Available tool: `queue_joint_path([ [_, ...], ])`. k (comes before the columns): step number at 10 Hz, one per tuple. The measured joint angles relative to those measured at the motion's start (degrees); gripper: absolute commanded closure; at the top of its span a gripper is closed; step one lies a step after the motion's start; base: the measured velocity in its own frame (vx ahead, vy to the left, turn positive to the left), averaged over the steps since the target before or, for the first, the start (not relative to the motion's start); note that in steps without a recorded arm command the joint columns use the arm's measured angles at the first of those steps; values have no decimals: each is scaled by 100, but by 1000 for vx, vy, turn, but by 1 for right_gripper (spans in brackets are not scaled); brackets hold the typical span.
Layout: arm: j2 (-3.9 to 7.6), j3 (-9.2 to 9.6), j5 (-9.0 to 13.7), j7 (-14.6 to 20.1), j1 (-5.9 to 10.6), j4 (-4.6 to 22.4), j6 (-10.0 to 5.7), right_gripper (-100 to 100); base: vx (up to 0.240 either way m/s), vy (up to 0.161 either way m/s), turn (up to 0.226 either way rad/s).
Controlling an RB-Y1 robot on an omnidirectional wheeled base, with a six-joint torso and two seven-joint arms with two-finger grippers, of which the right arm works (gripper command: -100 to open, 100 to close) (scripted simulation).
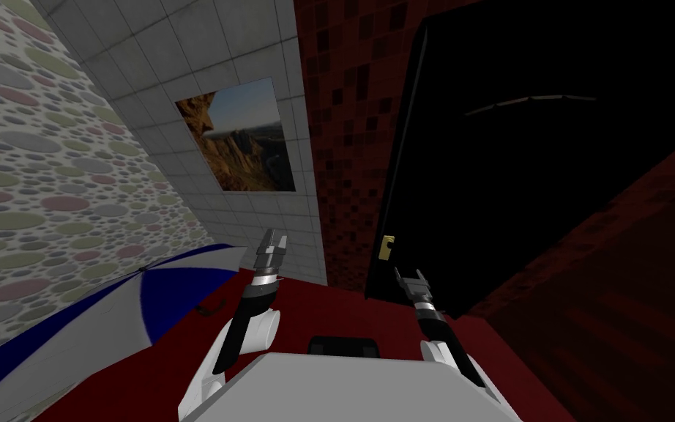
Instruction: Pull the door open
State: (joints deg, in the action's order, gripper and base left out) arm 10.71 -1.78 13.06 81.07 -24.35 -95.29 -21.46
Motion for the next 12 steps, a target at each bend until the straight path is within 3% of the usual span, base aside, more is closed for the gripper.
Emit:
queue_joint_path([
  [7, 80, -55, 173, 726, 30, 323, 111, -100, 65, -22, 55],
  [12, 209, -278, 308, 811, 145, 520, 119, -100, 183, -20, 109],
])
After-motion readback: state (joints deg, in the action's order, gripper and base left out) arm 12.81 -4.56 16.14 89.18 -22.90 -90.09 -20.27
